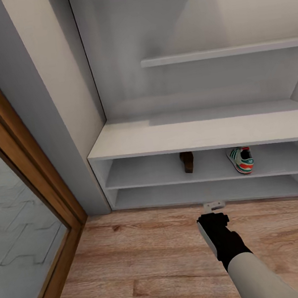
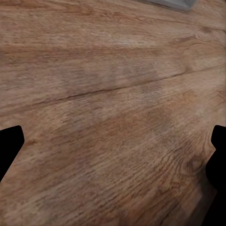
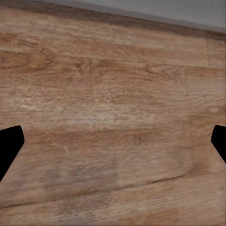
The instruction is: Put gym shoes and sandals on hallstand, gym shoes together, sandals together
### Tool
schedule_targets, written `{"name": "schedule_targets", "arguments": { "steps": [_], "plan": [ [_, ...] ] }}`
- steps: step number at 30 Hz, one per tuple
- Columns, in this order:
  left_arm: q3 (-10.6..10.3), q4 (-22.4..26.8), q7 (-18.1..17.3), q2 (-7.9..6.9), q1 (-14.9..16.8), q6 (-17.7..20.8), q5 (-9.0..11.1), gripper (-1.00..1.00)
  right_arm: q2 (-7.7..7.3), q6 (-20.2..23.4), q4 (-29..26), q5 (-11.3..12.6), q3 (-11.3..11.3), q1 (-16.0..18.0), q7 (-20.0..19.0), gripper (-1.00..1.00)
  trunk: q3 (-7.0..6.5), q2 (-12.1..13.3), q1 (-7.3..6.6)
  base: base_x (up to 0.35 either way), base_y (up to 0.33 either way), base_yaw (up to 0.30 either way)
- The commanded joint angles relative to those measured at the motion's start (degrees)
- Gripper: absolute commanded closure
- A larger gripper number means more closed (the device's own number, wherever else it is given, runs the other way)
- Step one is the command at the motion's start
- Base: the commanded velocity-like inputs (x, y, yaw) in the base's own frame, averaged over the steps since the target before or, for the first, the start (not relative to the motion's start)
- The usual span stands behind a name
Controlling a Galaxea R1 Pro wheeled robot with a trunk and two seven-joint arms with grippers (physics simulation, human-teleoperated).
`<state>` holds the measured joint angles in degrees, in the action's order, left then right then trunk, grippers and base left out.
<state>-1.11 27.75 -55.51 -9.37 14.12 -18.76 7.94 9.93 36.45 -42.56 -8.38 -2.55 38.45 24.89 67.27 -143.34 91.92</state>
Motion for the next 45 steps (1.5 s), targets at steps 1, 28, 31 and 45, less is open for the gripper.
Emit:
{"name": "schedule_targets", "arguments": {
  "steps": [1, 28, 31, 45],
  "plan": [
    [-0.12, -0.06, -0.12, -0.03, 0.03, -0.27, 0.23, -1.0, 0.07, 0.41, 0.17, -0.6, -0.19, 0.01, -0.23, -1.0, 0.05, -0.02, -0.01, 0.0, 0.0, 0.0],
    [0.12, -1.05, 0.8, -0.86, -0.4, -0.21, -0.03, -1.0, -7.36, -38.09, 28.92, -1.17, 0.32, -0.21, -21.31, -1.0, 0.05, -0.02, -0.01, 0.0, 0.0, 0.0],
    [0.2, -1.1, 2.18, -0.85, -0.4, -0.24, -0.03, -1.0, -12.71, -42.22, 33.07, -1.02, 0.28, -0.21, -32.61, -1.0, 0.05, -0.02, -0.01, 0.0, 0.0, 0.0],
    [0.04, -1.11, 12.32, -0.62, -0.53, -0.46, -0.06, -1.0, -20.96, -50.54, 36.99, -0.87, 0.2, -4.54, -45.49, -1.0, 0.05, -0.02, -0.01, 0.0, 0.0, 0.0]
  ]
}}
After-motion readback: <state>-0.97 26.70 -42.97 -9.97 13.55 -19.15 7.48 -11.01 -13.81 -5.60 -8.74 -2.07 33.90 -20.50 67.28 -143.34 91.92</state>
